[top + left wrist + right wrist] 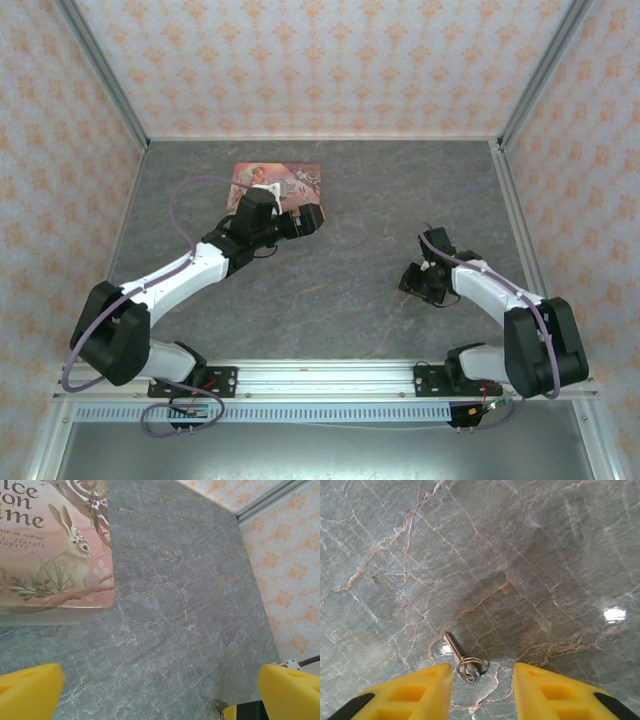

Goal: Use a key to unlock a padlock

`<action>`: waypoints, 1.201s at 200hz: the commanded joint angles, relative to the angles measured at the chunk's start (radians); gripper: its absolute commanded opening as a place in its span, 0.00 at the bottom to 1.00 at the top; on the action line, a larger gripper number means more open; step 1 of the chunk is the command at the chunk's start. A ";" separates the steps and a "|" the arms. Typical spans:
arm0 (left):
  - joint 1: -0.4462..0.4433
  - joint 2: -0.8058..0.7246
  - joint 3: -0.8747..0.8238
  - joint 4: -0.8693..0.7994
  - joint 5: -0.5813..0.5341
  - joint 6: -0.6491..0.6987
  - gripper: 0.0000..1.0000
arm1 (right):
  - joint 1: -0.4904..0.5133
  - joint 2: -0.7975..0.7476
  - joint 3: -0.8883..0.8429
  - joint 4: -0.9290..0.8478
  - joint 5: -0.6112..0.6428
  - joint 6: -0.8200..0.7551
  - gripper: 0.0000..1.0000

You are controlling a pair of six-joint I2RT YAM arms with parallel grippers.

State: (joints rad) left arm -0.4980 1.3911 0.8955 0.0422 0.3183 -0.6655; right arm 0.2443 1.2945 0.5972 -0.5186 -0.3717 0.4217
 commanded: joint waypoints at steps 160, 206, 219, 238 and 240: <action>-0.011 0.030 0.059 -0.046 -0.012 -0.002 1.00 | 0.163 0.164 0.064 -0.004 0.066 0.012 0.26; -0.010 0.019 0.064 -0.065 -0.025 0.009 1.00 | 0.178 0.159 0.081 -0.008 0.072 0.021 0.22; -0.010 0.017 0.063 -0.067 -0.026 0.010 1.00 | 0.178 0.143 0.085 -0.019 0.083 0.019 0.20; -0.010 0.016 0.064 -0.071 -0.027 0.012 1.00 | 0.178 0.122 0.090 -0.033 0.091 0.017 0.18; -0.010 0.016 0.063 -0.070 -0.028 0.012 1.00 | 0.178 0.120 0.091 -0.035 0.091 0.018 0.17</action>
State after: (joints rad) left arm -0.4980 1.4147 0.9234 -0.0044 0.3069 -0.6640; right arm 0.3927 1.4109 0.6941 -0.6018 -0.2001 0.4305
